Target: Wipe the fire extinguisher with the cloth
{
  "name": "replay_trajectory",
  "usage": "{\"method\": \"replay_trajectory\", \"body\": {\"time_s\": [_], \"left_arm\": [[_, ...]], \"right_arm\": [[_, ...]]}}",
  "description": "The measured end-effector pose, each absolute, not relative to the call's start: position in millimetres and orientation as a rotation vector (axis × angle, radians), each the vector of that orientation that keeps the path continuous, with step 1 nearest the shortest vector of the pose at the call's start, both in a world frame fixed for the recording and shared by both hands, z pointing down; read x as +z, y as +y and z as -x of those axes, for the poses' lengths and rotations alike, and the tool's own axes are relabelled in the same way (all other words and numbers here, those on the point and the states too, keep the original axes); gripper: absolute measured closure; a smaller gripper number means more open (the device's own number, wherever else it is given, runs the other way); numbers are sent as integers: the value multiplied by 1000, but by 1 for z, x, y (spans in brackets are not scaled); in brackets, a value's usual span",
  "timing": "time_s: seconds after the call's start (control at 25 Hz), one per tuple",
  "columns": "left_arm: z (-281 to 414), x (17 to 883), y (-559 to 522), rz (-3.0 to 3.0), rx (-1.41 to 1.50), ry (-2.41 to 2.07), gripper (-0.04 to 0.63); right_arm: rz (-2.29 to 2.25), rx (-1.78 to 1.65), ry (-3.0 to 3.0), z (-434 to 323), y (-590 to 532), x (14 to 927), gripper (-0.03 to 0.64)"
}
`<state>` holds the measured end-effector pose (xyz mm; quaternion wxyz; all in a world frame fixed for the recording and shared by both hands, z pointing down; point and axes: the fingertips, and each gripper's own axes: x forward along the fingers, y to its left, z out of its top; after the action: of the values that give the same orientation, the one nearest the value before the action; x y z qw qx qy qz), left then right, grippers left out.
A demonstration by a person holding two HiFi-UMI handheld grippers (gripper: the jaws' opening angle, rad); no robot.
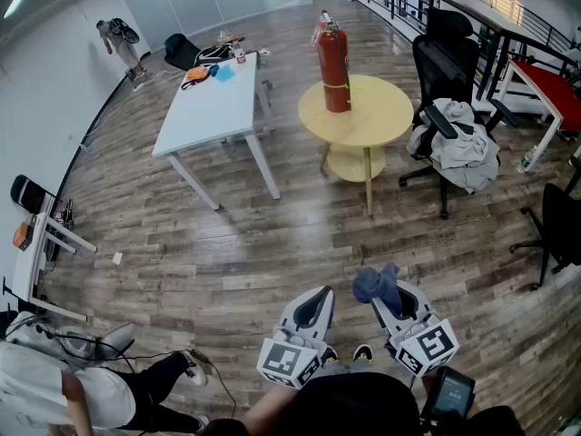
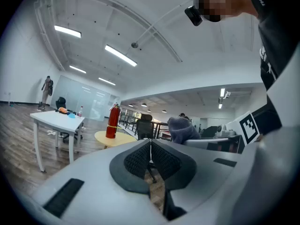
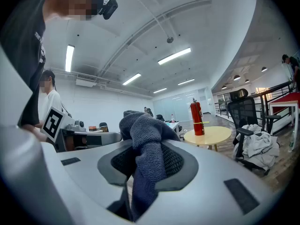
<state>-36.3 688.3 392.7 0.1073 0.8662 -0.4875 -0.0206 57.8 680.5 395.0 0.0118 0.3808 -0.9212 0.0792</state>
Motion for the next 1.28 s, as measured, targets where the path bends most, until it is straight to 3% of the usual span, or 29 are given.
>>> {"method": "replay_trajectory", "body": {"time_s": [0.8,1.28], "left_arm": [[72,396,682,-2569,-91,-1426,572],[82,410,656,-2553,-60,-1386,572]], "right_arm": [[-1224,175,-2886,-29,676,387,506],[-1301,315,-2903,-33,648,397,508]]}}
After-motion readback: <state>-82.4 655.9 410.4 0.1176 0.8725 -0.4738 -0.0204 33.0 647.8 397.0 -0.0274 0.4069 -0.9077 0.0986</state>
